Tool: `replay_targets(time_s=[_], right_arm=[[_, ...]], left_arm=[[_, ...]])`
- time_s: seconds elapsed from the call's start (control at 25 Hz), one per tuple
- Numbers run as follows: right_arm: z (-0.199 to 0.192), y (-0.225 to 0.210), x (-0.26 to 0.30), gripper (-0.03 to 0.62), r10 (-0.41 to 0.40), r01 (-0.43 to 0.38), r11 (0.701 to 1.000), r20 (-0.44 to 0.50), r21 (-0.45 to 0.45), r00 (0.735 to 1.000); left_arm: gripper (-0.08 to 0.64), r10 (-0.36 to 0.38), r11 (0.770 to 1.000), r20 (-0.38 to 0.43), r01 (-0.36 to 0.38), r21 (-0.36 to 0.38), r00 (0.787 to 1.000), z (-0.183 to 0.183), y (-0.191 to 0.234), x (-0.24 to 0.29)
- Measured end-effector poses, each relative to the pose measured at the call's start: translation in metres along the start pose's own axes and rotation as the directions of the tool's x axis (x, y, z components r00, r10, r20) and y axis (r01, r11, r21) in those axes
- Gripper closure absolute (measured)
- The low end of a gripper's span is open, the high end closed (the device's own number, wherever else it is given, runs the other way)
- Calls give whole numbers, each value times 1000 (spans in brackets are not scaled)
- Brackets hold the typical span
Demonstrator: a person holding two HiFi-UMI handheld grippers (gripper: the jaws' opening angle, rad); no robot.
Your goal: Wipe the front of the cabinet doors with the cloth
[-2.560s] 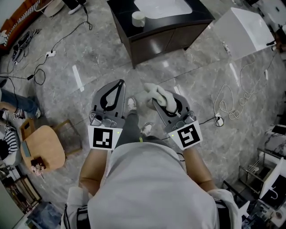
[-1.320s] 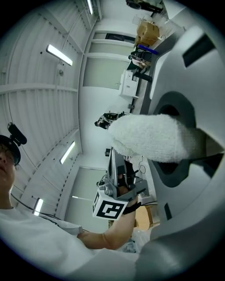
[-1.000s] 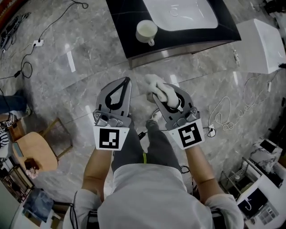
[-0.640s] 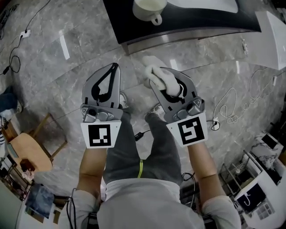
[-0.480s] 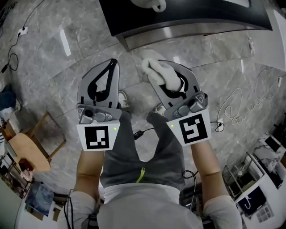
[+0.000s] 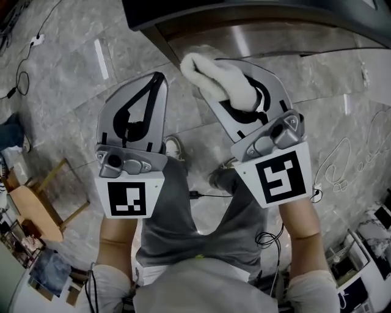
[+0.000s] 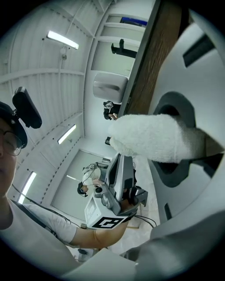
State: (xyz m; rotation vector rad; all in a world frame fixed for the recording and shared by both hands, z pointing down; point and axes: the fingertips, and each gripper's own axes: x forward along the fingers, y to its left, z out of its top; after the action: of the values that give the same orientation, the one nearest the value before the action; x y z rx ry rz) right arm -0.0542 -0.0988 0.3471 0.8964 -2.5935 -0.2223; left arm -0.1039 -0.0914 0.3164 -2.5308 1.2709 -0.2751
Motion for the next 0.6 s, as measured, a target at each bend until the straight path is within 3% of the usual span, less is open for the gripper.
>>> replay_targets(time_s=[0.16,0.6], right_arm=[[-7,7,17,457,12,-8,999,73,-47,997],[-49,2,39,457,11,-1,999,180,-52,984]], left_arm=[[541,9,999,22,-10,52,1000,-20,-3,-2],[541,46,989,93,-58,133,995,-77,-19,15]])
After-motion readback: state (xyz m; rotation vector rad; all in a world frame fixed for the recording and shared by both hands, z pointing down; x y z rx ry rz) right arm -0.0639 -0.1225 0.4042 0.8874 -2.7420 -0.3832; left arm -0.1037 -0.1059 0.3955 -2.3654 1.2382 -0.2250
